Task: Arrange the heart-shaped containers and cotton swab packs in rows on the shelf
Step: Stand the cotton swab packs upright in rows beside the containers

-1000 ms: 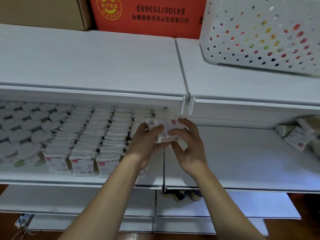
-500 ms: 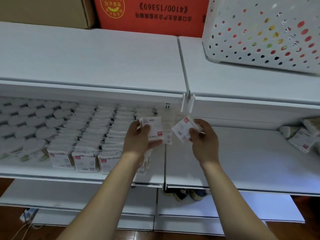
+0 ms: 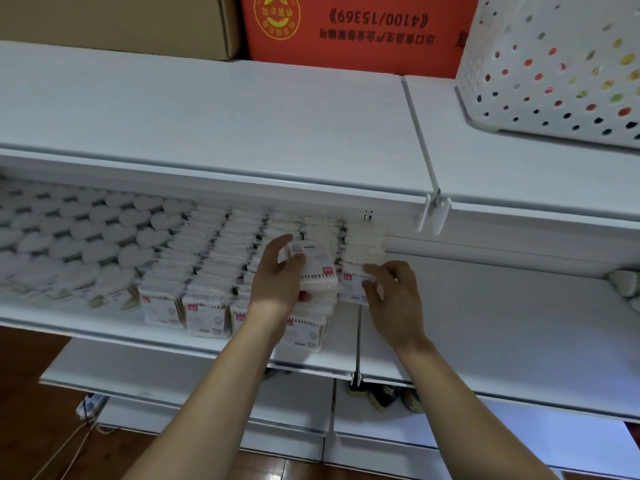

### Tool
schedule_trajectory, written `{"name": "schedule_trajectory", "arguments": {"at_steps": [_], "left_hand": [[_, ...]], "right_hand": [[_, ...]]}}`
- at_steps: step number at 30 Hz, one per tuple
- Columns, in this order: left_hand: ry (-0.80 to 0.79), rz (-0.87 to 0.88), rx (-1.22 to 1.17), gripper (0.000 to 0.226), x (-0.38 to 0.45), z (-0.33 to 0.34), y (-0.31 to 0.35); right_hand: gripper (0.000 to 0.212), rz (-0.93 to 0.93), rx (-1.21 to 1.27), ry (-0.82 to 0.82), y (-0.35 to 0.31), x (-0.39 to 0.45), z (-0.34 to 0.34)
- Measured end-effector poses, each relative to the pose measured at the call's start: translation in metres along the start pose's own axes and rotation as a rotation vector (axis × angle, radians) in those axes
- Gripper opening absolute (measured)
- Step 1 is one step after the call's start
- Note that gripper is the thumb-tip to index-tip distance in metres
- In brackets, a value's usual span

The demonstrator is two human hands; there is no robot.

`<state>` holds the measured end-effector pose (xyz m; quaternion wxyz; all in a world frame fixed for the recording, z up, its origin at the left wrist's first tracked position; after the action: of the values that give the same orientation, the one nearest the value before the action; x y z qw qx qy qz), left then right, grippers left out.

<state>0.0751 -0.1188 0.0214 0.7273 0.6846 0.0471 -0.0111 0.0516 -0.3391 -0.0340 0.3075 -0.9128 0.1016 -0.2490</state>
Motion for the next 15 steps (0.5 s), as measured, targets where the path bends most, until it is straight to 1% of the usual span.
{"name": "schedule_trajectory", "arguments": {"at_steps": [2, 6, 8, 9, 10, 11, 13, 15], "left_hand": [[-0.004, -0.017, -0.015, 0.026, 0.001, 0.0, -0.002], [-0.014, -0.044, -0.063, 0.023, 0.0, 0.008, -0.002], [-0.035, -0.057, -0.091, 0.022, 0.001, 0.014, -0.002], [-0.047, -0.054, -0.091, 0.022, 0.001, 0.017, -0.002], [-0.059, -0.047, -0.085, 0.023, 0.002, 0.02, -0.001], [-0.071, -0.042, -0.083, 0.024, 0.003, 0.024, -0.001], [-0.076, -0.03, -0.088, 0.026, 0.002, 0.033, -0.001], [-0.057, -0.003, -0.062, 0.03, -0.001, 0.041, -0.001]], "right_hand": [[0.031, -0.014, -0.027, 0.015, -0.002, 0.0, -0.001], [0.036, 0.026, -0.051, -0.023, -0.003, 0.0, 0.002], [0.041, 0.023, -0.066, 0.019, -0.007, -0.003, -0.006], [0.04, 0.031, -0.035, 0.058, -0.01, -0.005, -0.013], [0.035, 0.069, 0.034, 0.094, -0.014, -0.007, -0.022], [0.026, 0.137, 0.134, 0.108, -0.018, -0.01, -0.031], [0.011, 0.275, 0.27, 0.023, -0.029, -0.016, -0.037], [0.014, 0.337, 0.325, -0.093, -0.036, -0.019, -0.033]]}}
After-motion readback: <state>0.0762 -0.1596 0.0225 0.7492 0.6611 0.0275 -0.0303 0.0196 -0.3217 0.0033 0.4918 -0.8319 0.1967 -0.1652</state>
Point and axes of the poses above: each hand's wrist, its own x-axis towards the middle knuckle, its own z-axis out of the palm, y = z × x, the point moved 7 cm from there along x, towards the middle knuckle, and after that the axes turned 8 degrees about z, right-handed, at the moved point
